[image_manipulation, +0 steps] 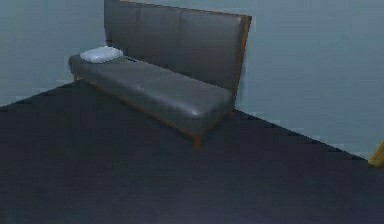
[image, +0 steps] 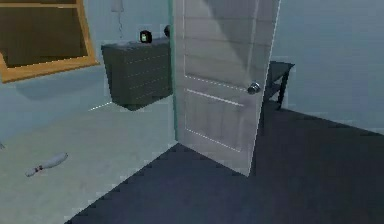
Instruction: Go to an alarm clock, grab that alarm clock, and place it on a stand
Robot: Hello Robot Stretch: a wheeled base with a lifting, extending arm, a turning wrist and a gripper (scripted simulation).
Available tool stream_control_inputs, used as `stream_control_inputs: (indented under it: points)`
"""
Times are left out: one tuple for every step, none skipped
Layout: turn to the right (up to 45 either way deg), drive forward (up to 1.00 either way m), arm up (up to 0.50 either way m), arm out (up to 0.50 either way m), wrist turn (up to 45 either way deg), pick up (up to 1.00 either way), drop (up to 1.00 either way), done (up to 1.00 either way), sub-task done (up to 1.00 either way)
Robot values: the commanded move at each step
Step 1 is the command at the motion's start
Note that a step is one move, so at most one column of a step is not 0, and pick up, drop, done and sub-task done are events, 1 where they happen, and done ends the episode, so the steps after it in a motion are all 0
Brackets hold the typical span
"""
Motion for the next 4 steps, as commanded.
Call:
stream_control_inputs:
  points:
    - [-15.0, 0.0, 0.0, 0.0, 0.0, 0.0, 0.0, 0.0, 0.0]
    - [0.0, 0.4, 0.0, 0.0, 0.0, 0.0, 0.0, 0.0, 0.0]
    - [-3.0, 0.0, 0.0, 0.0, 0.0, 0.0, 0.0, 0.0, 0.0]
    - [0.0, 1.0, 0.0, 0.0, 0.0, 0.0, 0.0, 0.0, 0.0]
